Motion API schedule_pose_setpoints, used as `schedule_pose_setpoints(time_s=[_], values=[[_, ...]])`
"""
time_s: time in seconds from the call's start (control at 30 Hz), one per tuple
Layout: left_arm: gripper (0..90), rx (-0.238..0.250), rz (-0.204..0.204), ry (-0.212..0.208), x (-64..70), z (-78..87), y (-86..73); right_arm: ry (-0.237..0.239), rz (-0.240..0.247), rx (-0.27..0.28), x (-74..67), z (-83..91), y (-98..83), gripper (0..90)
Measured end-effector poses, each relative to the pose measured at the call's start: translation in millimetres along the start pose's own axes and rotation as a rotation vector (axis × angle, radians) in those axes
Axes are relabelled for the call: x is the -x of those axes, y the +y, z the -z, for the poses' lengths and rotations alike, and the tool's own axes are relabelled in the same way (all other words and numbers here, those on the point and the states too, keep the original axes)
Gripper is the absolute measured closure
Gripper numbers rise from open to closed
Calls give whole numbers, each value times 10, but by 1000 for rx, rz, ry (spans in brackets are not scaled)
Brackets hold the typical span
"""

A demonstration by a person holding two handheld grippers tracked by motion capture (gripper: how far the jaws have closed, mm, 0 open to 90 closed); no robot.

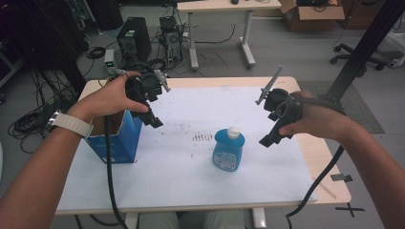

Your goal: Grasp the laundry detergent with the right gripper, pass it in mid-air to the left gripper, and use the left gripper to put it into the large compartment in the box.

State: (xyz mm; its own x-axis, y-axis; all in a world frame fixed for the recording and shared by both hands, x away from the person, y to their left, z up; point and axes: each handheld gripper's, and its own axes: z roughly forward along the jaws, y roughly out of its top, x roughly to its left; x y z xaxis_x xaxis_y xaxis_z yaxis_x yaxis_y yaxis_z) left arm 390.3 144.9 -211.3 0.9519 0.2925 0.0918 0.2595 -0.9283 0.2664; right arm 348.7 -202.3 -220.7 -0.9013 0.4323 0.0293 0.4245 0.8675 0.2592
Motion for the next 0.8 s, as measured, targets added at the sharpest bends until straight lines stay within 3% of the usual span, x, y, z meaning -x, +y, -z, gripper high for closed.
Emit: schedule_pose_setpoints(time_s=[0.8], values=[[76, -9, -19, 0, 42, -27, 31, 40, -28, 49, -78, -212, -63, 46]])
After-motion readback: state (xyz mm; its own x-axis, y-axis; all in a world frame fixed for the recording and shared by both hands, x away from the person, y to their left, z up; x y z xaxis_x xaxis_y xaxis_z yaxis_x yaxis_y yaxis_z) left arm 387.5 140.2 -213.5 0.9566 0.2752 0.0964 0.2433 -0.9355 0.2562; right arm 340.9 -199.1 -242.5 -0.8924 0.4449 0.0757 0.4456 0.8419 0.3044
